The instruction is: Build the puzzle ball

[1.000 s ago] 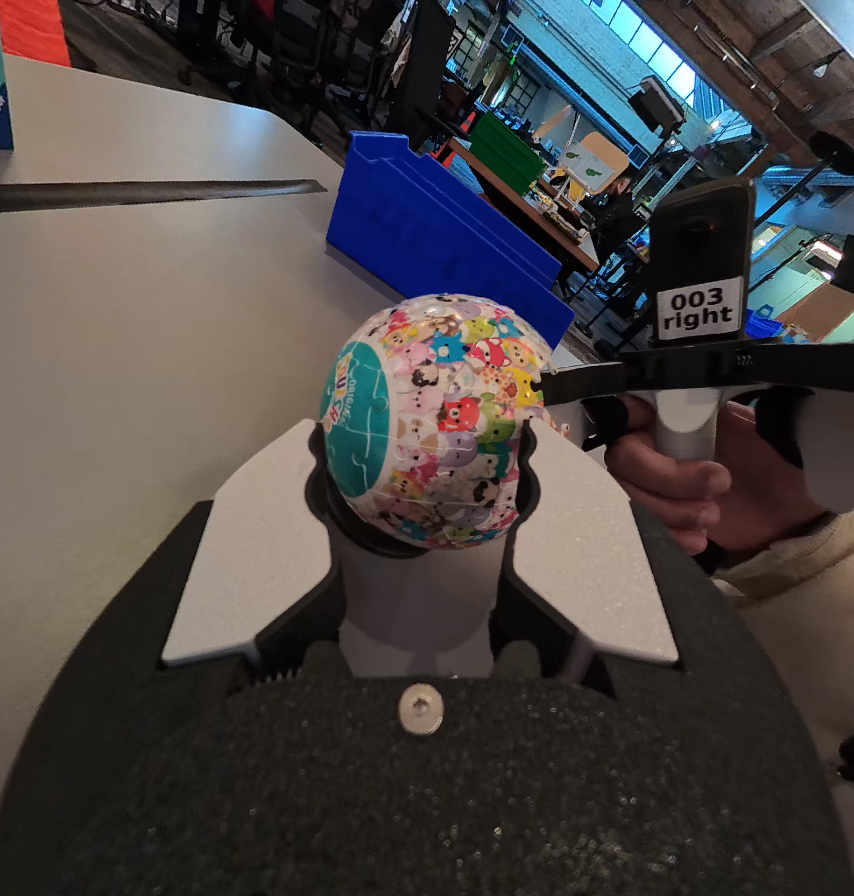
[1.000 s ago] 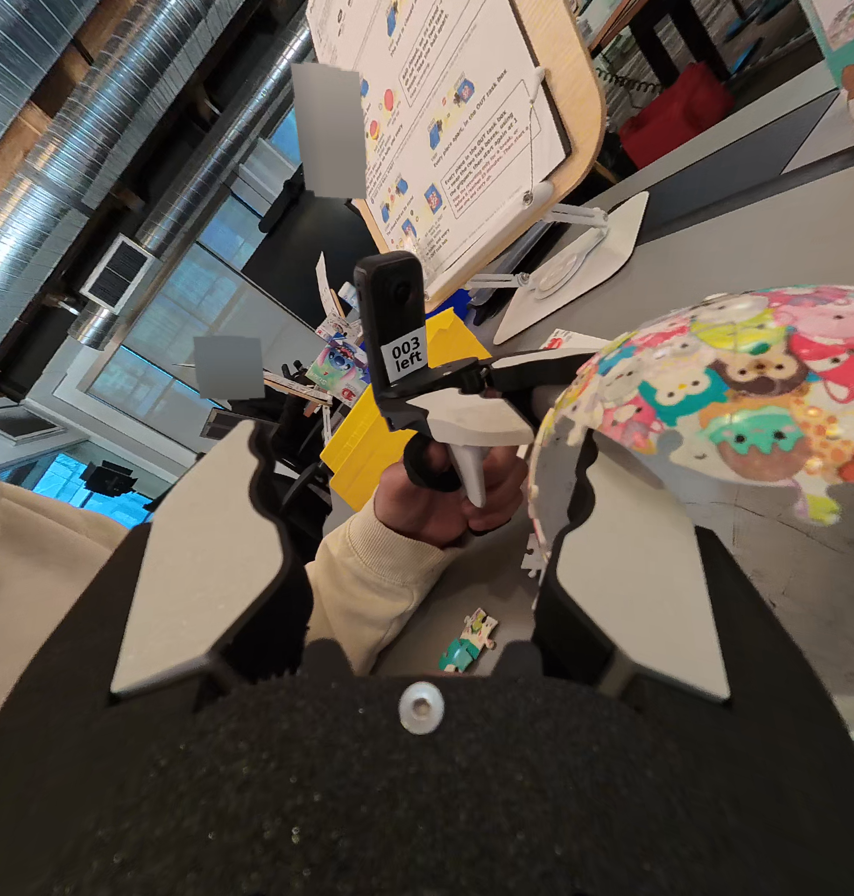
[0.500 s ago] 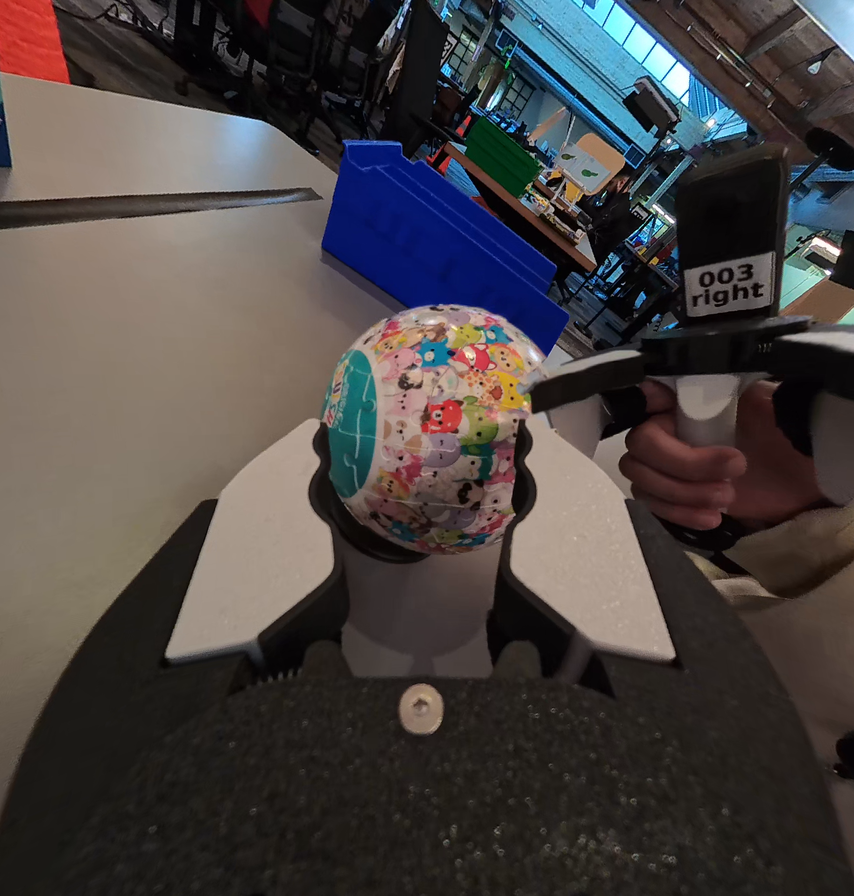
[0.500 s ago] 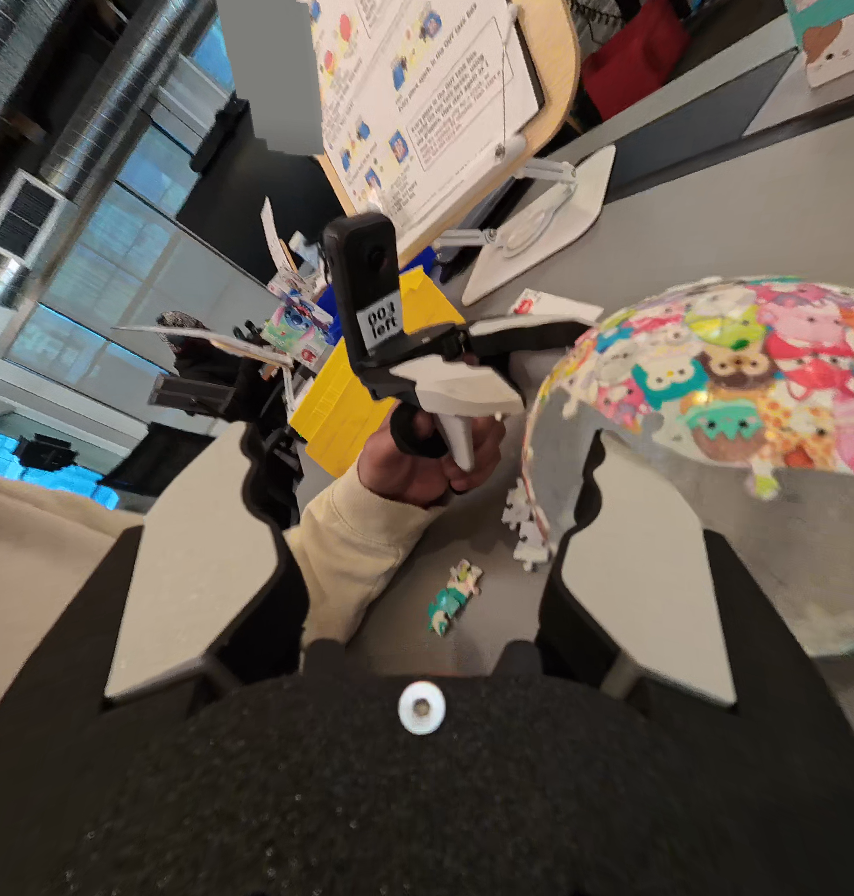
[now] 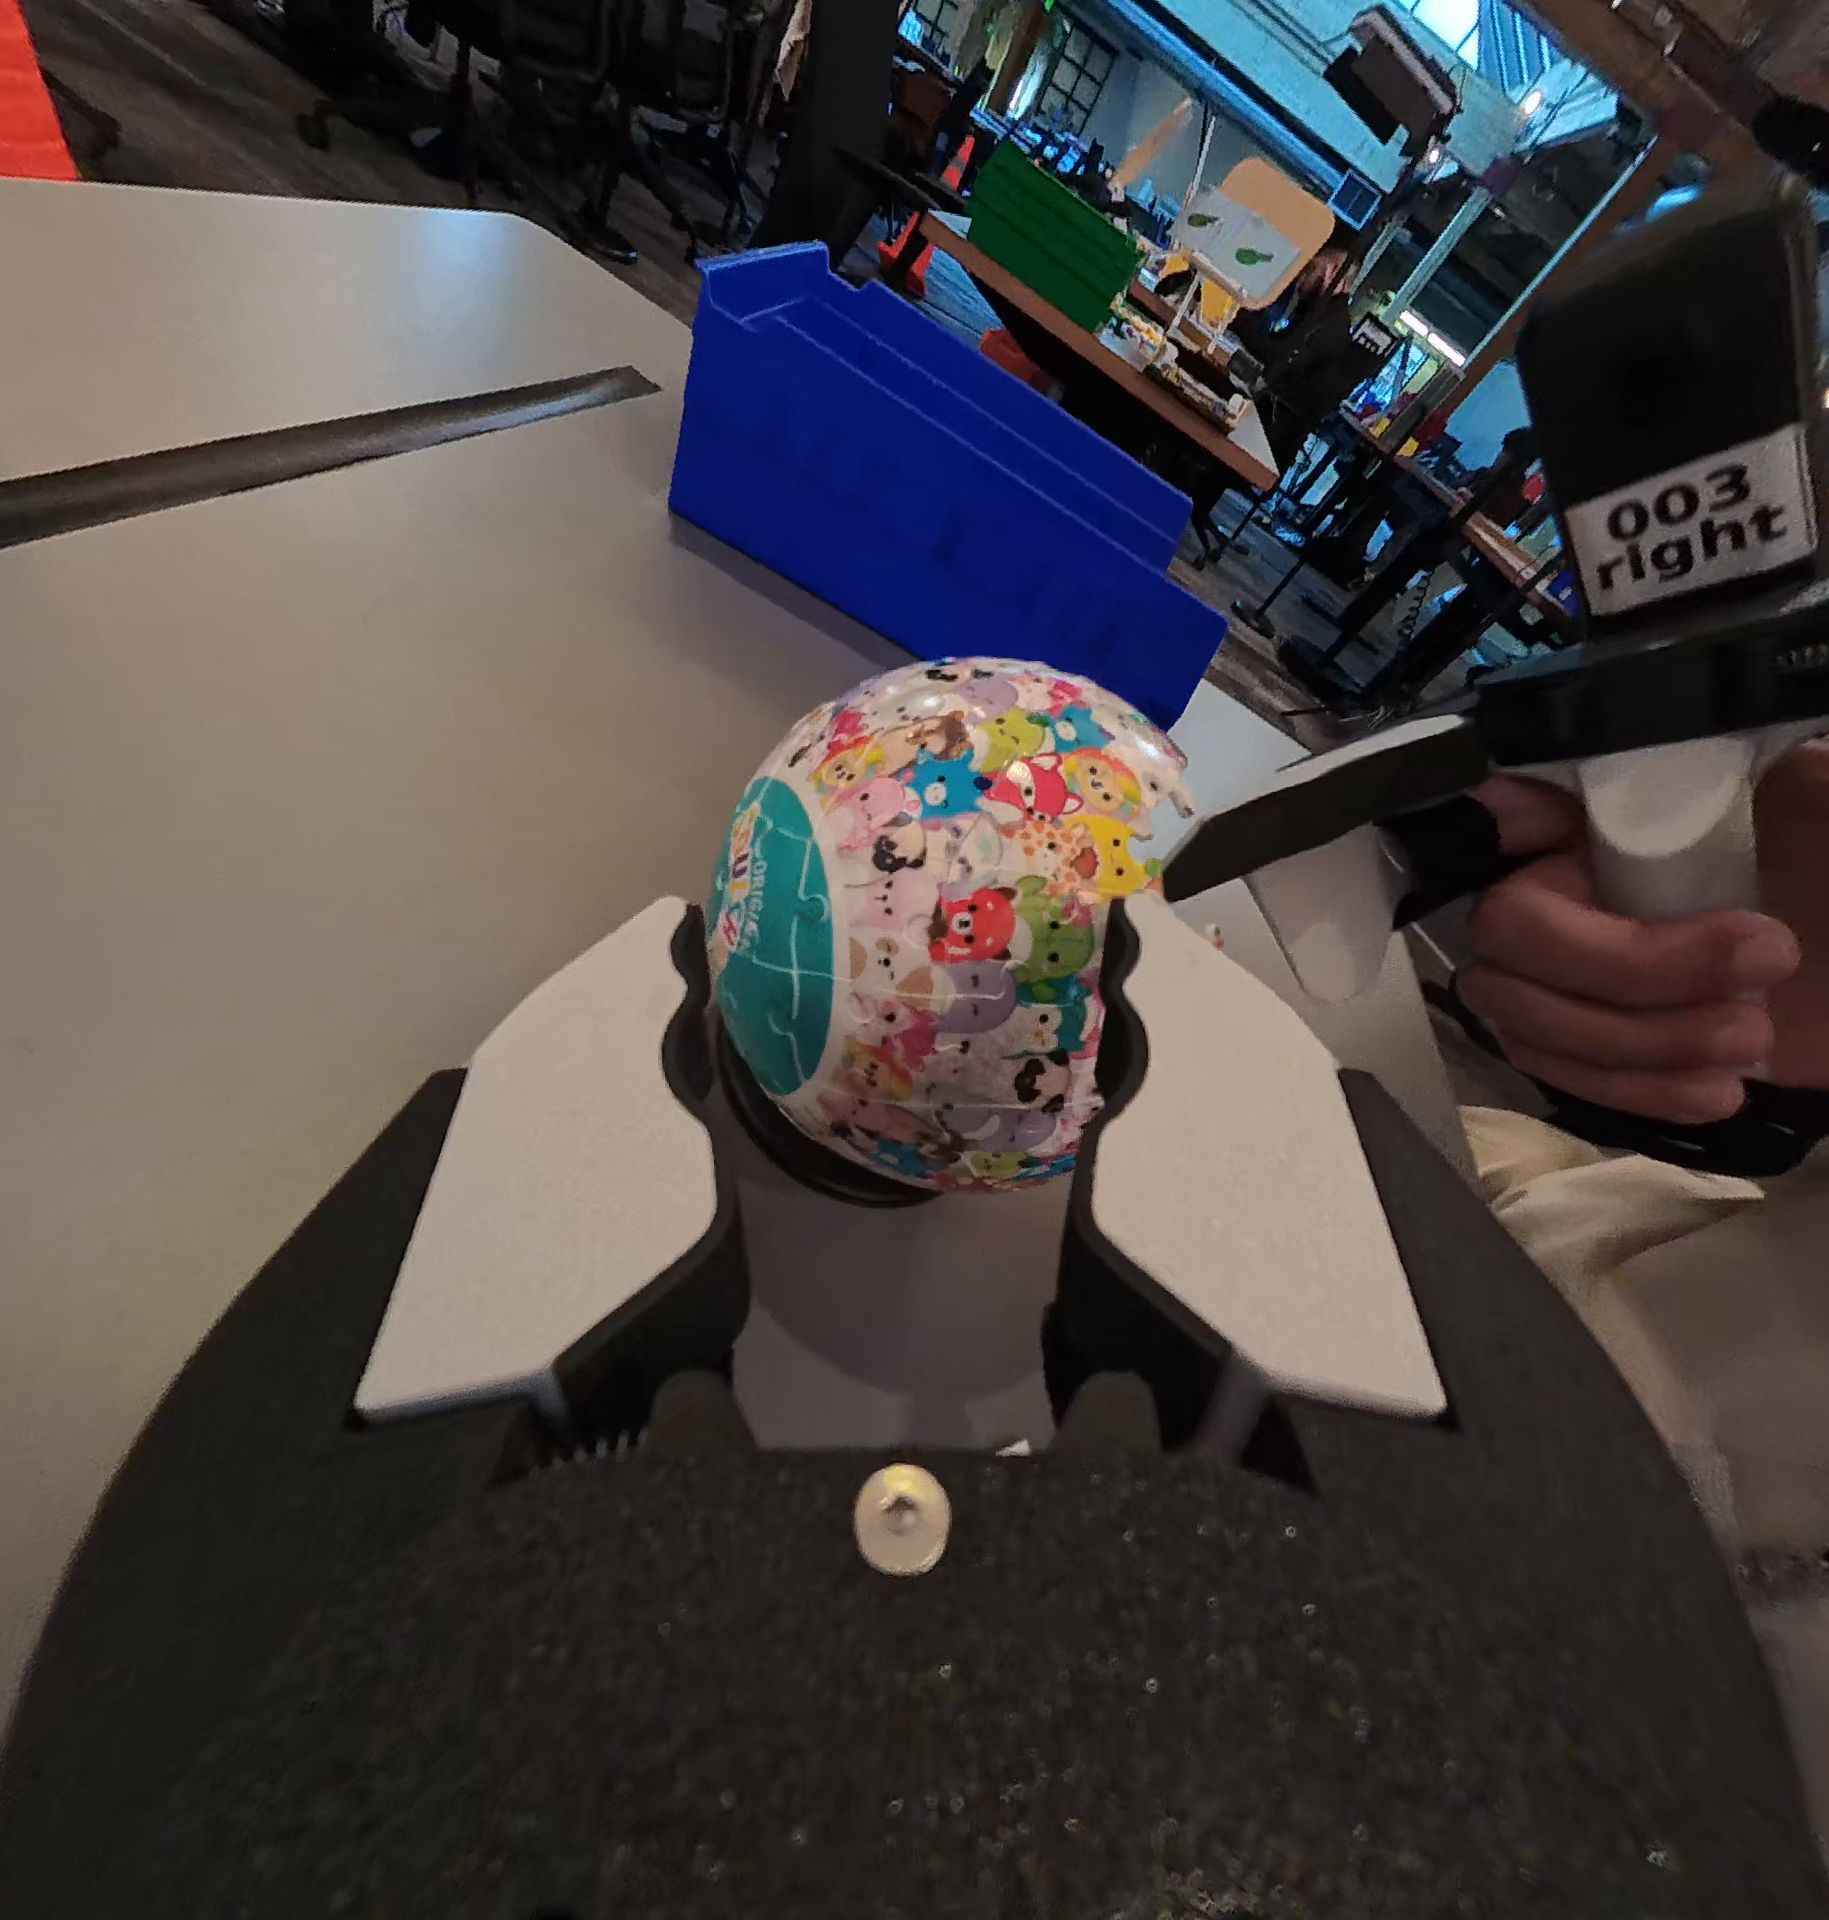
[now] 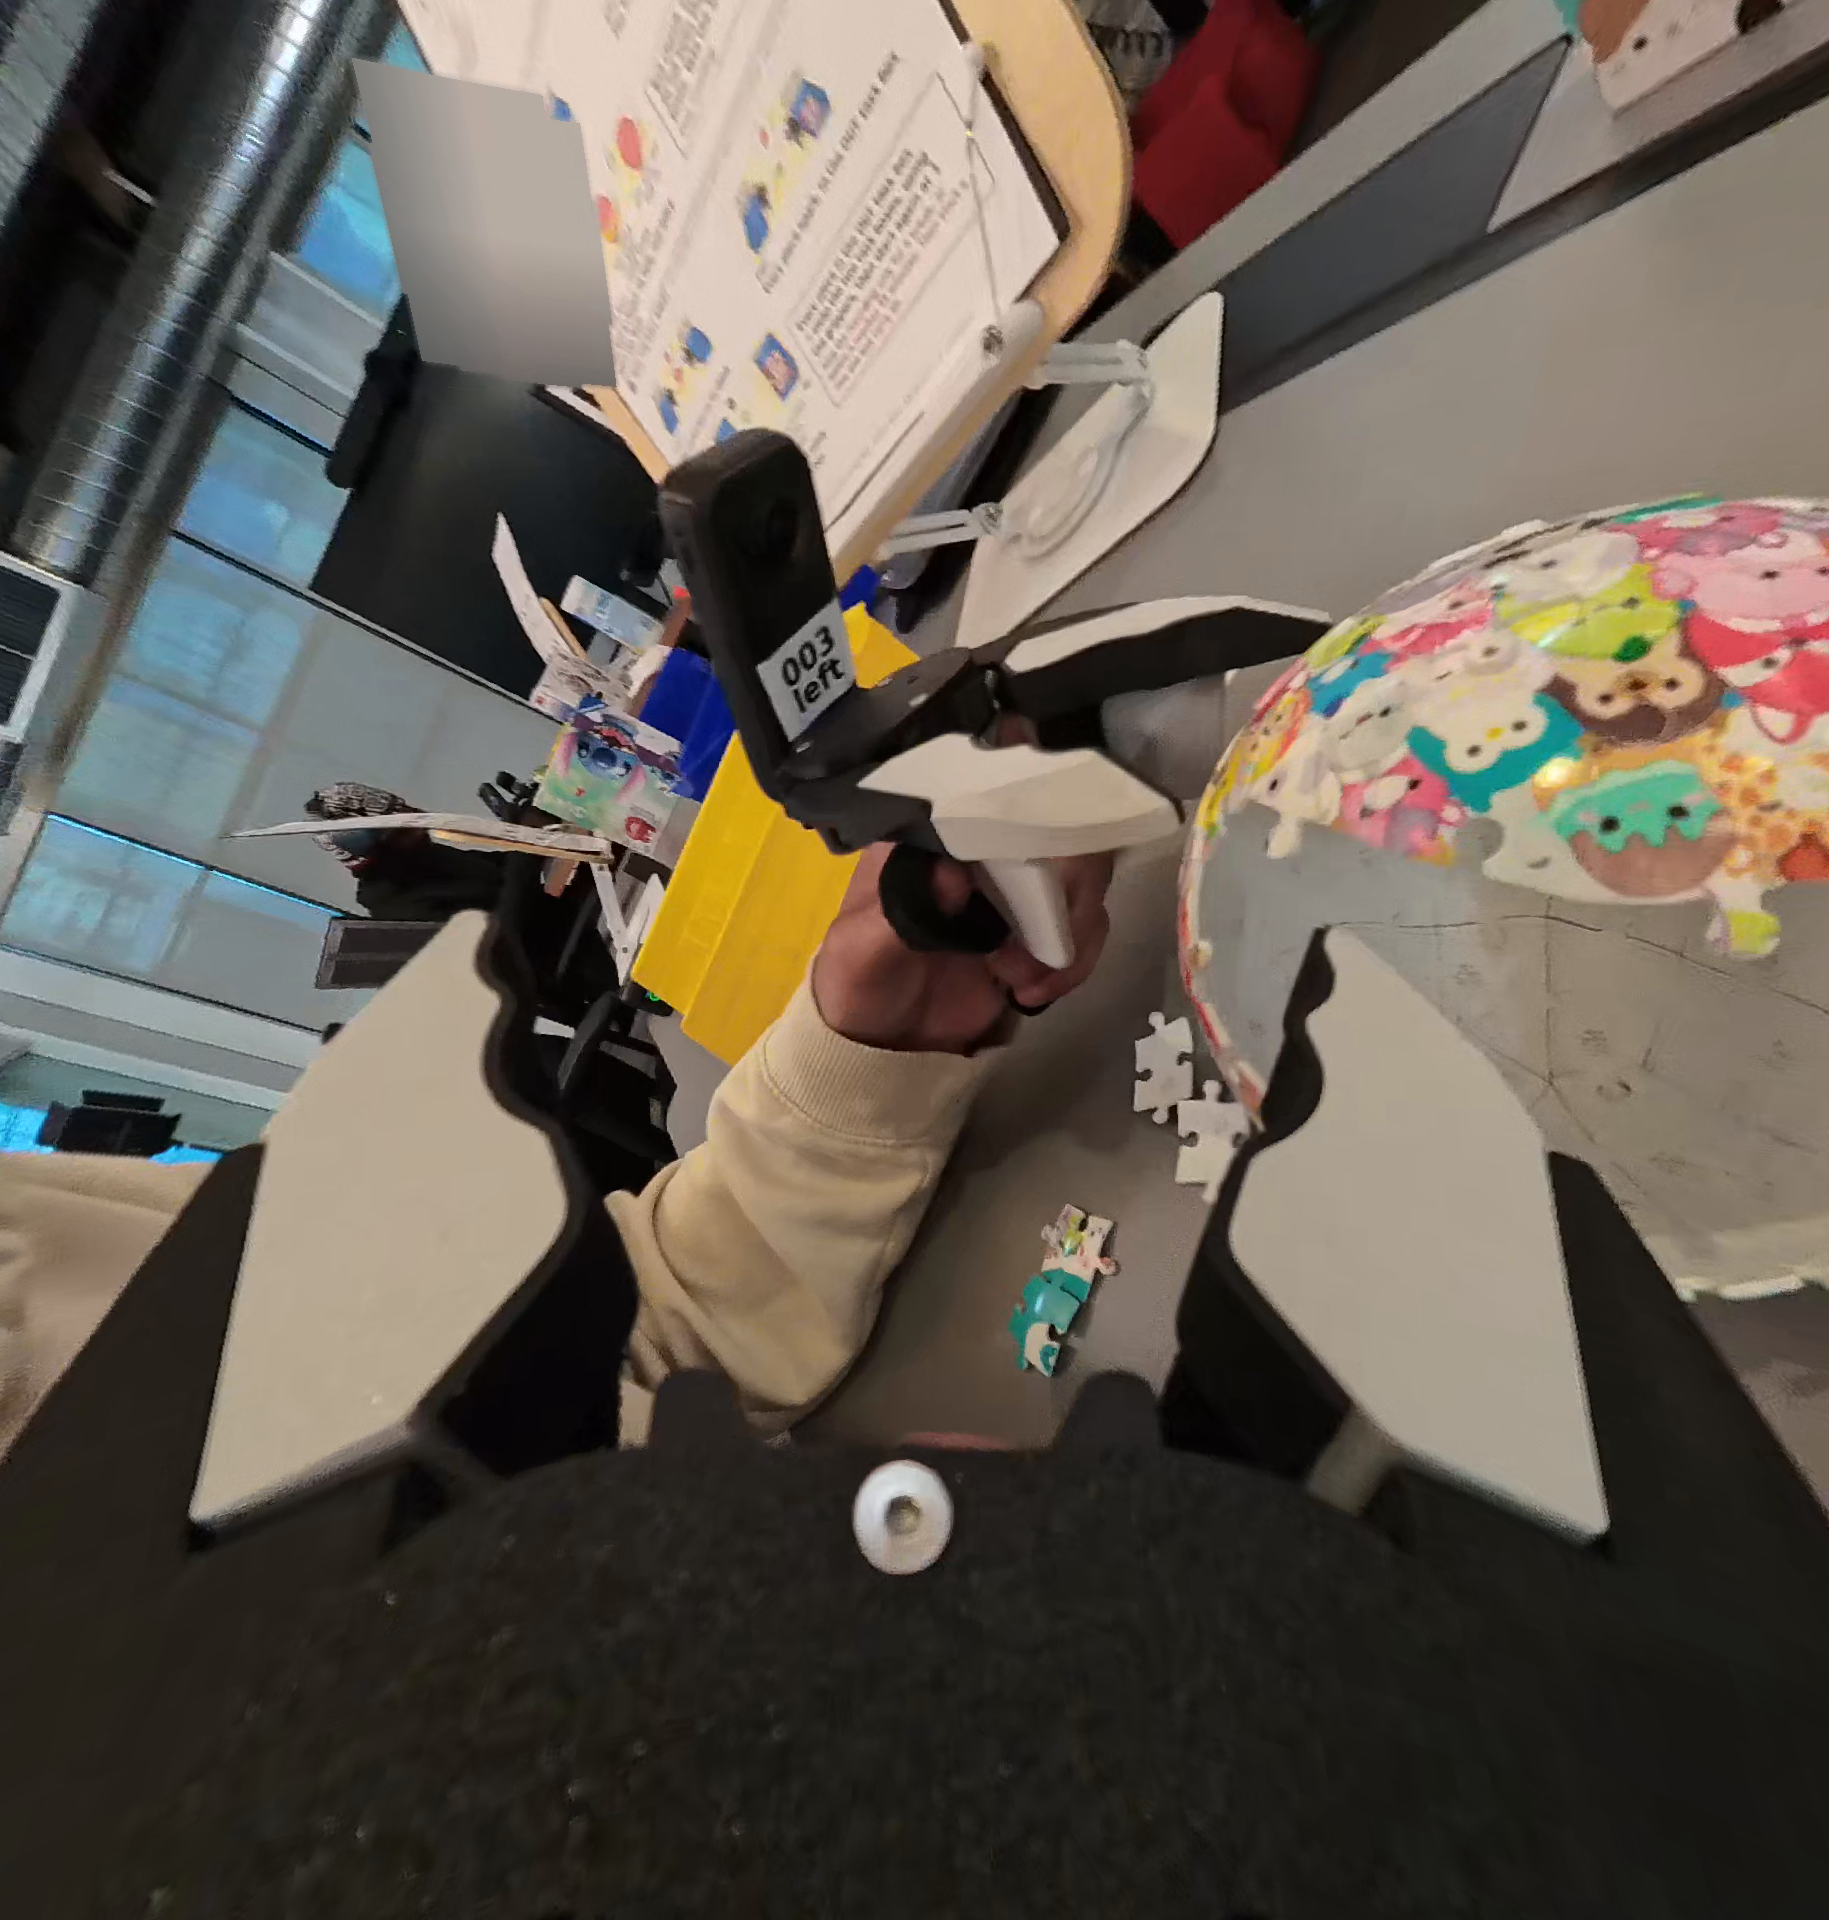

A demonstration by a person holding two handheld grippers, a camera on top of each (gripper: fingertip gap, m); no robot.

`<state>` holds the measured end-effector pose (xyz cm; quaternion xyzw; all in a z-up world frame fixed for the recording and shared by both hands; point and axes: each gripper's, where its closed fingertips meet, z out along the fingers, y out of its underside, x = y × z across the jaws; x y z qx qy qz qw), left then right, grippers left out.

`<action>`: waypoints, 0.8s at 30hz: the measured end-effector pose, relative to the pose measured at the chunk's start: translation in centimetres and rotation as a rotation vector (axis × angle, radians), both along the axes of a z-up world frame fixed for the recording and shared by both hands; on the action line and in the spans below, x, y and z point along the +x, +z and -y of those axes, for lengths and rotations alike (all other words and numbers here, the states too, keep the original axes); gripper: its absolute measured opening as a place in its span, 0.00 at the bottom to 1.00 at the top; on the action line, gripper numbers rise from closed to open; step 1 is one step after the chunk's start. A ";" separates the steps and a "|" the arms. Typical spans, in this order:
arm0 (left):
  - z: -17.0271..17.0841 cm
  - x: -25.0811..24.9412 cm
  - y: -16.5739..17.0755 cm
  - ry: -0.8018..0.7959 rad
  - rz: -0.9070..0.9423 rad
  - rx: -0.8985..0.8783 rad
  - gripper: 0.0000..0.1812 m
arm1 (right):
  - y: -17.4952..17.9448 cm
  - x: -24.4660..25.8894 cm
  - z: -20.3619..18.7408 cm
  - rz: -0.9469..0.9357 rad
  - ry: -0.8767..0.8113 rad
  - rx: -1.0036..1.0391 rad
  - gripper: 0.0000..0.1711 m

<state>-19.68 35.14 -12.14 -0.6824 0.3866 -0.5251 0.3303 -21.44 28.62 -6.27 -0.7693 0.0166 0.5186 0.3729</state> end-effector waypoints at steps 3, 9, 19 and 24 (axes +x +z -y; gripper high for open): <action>0.2 0.2 -0.1 -0.006 0.010 0.000 0.40 | 0.1 -0.6 -0.5 -0.033 0.011 -0.032 0.78; 0.0 0.1 -0.2 -0.007 0.030 -0.021 0.40 | 0.9 -0.7 -1.6 -0.140 0.004 -0.034 0.77; 0.1 0.3 -0.3 -0.011 0.046 -0.036 0.41 | 1.4 -0.9 -1.7 -0.218 0.022 -0.019 0.76; 0.2 0.3 -0.2 -0.007 0.042 -0.032 0.40 | 1.3 -0.6 -1.3 -0.213 0.022 -0.019 0.74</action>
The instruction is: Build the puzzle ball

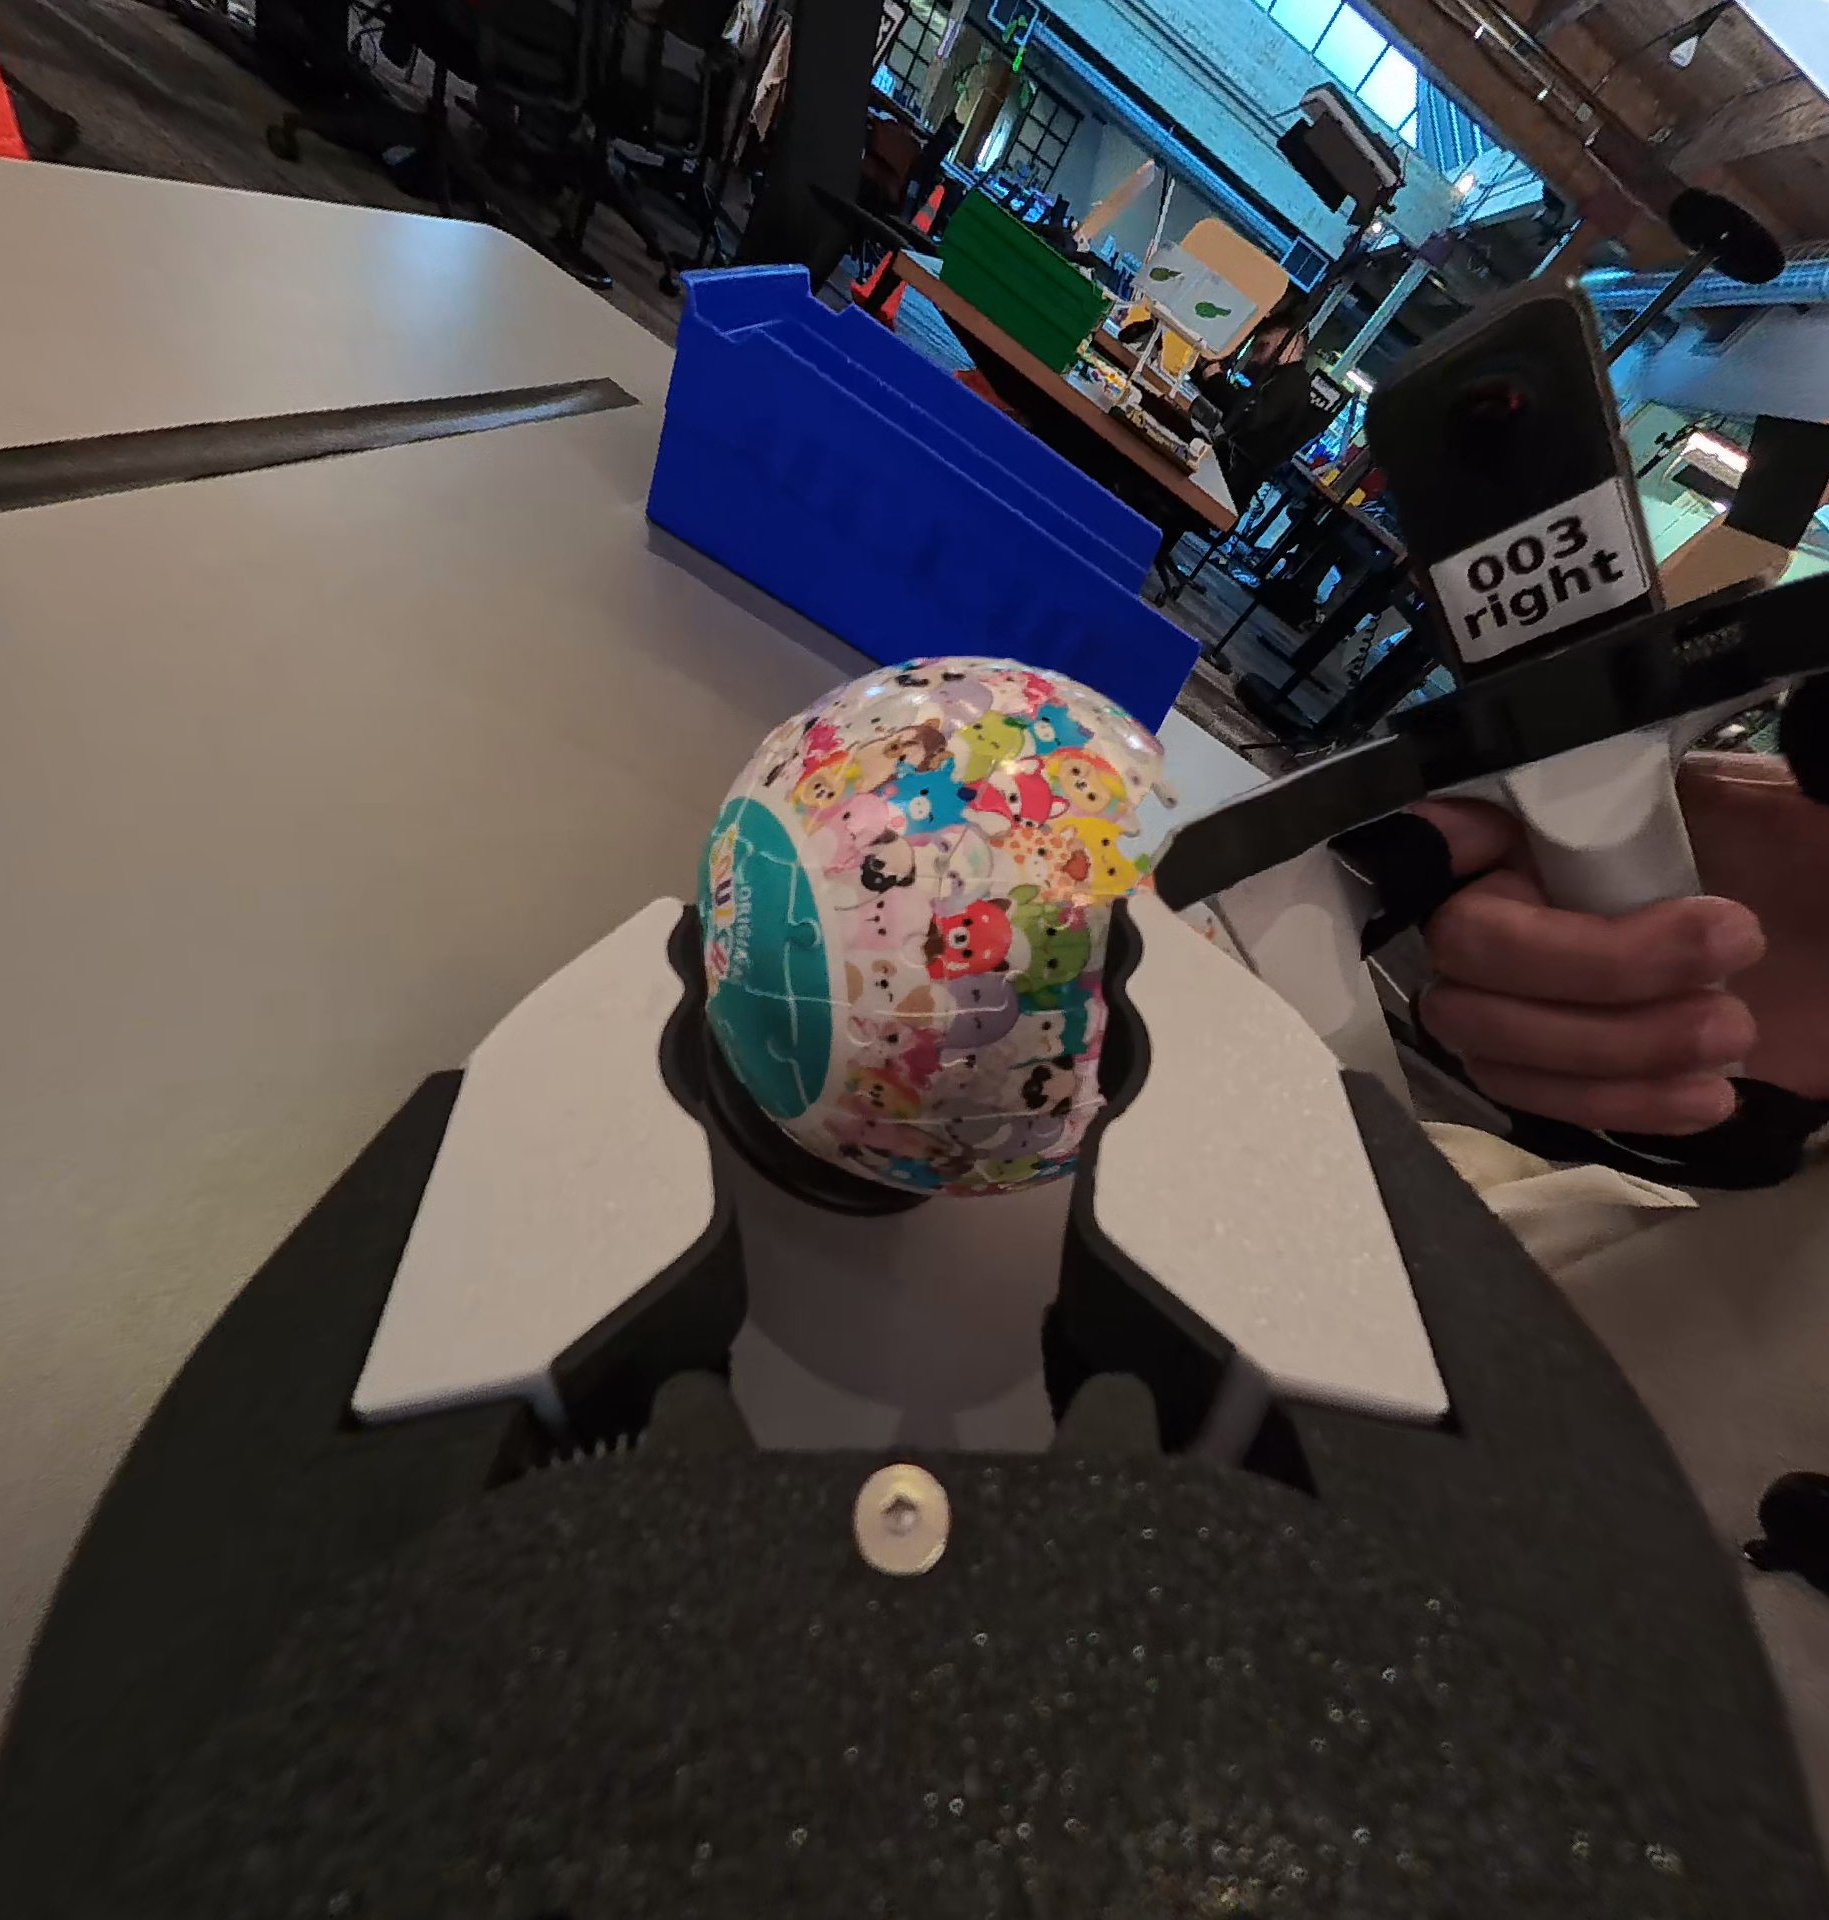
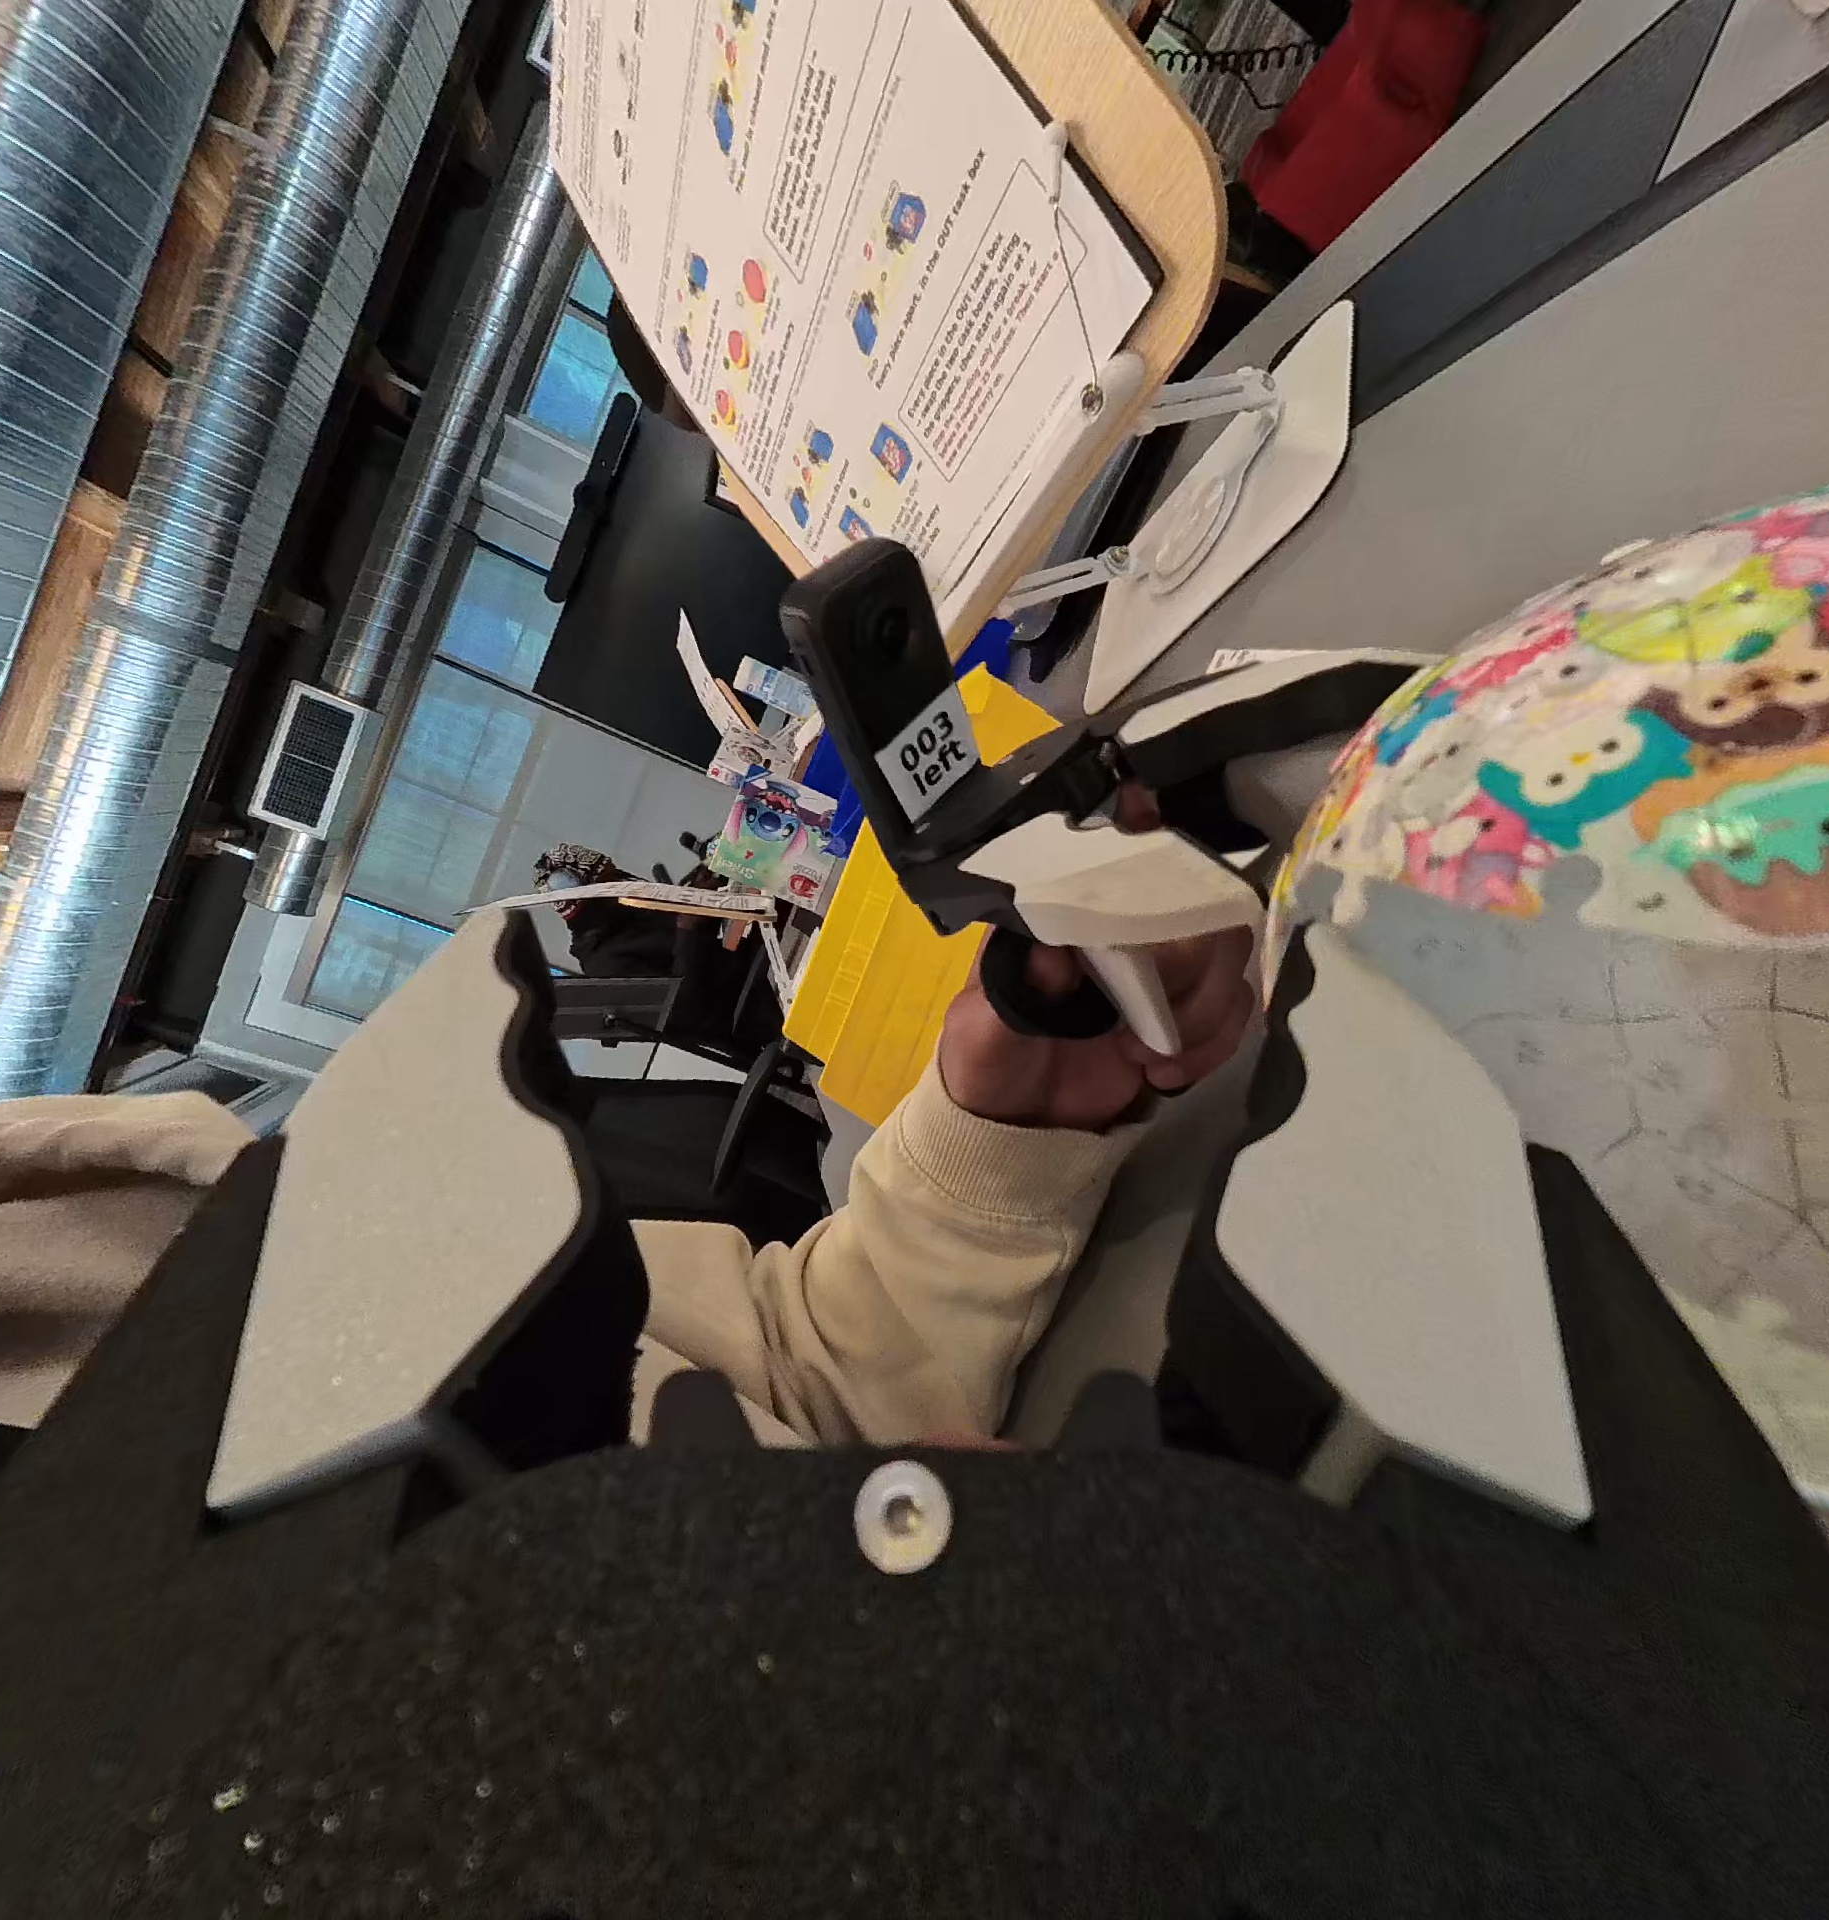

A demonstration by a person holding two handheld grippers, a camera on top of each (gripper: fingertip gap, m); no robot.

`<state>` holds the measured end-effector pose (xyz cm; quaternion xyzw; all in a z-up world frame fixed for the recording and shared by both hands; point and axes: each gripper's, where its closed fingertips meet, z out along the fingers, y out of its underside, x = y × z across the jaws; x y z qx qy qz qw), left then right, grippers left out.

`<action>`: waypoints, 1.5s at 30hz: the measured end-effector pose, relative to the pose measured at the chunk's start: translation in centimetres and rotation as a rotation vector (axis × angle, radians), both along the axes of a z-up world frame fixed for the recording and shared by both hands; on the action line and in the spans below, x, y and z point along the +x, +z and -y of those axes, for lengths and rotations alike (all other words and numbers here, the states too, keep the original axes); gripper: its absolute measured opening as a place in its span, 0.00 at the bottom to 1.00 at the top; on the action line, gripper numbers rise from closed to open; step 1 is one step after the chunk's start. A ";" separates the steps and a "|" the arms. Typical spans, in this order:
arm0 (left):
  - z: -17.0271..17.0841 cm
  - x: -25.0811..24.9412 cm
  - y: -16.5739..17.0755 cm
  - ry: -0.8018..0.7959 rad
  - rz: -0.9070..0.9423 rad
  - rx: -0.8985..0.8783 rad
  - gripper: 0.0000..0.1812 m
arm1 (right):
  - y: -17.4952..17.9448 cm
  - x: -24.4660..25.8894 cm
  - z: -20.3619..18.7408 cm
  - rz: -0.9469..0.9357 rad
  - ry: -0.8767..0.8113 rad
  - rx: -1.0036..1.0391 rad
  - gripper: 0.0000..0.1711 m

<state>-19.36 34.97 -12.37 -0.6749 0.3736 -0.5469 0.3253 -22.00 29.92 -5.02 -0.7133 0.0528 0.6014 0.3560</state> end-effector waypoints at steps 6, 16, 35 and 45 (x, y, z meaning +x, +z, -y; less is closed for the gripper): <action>0.6 -1.9 1.8 0.045 -0.001 0.041 0.40 | -0.3 2.2 4.2 0.161 0.027 0.073 0.72; 10.4 -7.5 -1.9 0.105 -0.310 0.127 0.36 | -9.0 9.2 12.7 0.734 0.428 0.380 0.43; 20.7 -3.4 -3.0 0.042 -0.364 0.178 0.27 | -17.0 6.7 14.0 1.535 0.498 0.949 0.12; 18.4 -3.0 -0.4 0.084 -0.202 0.120 0.27 | -8.7 5.9 13.2 0.674 0.348 0.674 0.01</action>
